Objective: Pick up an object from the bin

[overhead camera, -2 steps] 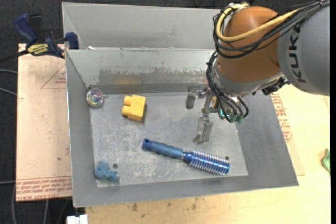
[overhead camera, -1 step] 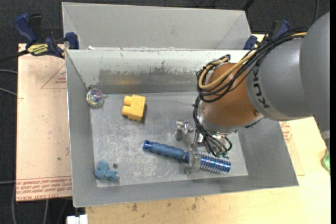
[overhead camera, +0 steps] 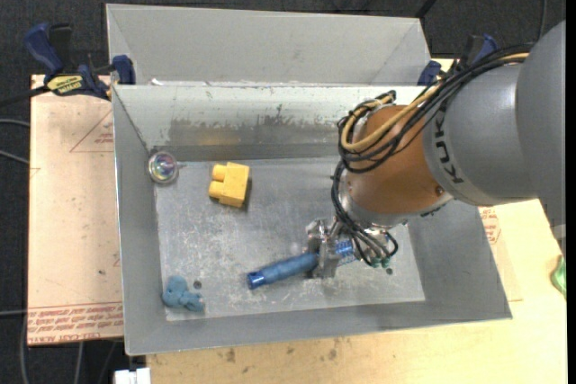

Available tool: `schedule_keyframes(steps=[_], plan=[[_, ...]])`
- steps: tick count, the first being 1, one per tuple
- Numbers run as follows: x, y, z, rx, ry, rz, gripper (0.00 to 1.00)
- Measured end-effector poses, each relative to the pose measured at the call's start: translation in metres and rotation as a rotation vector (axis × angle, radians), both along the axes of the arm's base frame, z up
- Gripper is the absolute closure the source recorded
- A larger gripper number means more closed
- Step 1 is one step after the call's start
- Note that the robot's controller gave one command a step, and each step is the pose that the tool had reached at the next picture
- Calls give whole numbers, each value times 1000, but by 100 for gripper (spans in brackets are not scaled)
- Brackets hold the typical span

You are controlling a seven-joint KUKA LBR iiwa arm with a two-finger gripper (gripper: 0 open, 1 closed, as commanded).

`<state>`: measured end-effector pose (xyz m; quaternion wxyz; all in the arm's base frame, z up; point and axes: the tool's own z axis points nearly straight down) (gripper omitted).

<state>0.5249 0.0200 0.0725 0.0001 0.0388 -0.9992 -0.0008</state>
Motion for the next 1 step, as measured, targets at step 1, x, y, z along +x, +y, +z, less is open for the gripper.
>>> schedule_keyframes(steps=[1], plan=[[-37, 18, 133, 0, -7, -6, 100]])
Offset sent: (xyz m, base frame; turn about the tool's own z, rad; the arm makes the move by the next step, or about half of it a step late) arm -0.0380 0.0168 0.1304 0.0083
